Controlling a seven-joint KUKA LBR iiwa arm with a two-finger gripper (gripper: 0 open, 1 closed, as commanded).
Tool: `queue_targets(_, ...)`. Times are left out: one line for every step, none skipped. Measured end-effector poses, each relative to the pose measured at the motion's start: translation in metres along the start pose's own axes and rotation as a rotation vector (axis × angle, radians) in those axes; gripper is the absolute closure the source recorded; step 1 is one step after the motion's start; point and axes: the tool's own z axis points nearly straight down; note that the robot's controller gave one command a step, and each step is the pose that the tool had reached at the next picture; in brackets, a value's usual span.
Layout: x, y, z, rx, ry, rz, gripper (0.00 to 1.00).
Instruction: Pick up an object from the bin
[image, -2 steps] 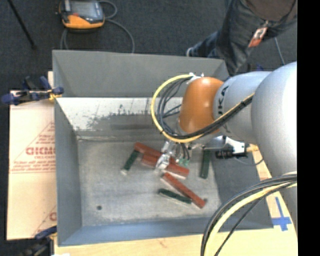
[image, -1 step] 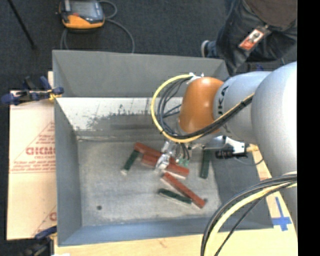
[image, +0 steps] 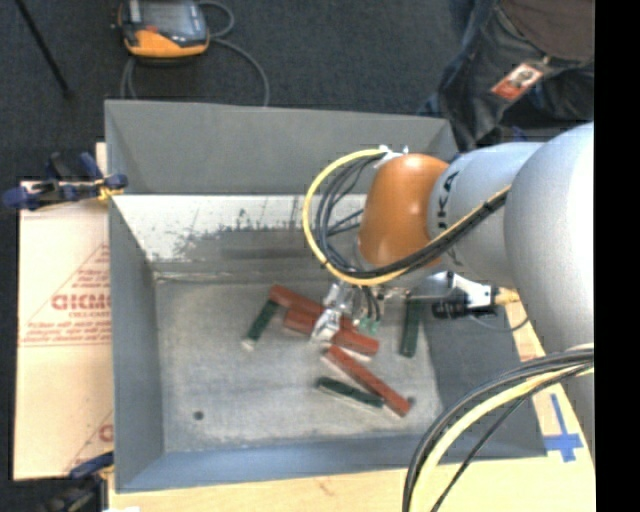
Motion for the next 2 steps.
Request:
queue_targets(0.002, -0.002, -0.015, 0.007, 0.007, -0.002, 1.0)
queue_targets(0.001, -0.002, -0.031, 0.007, 0.006, -0.002, 1.0)
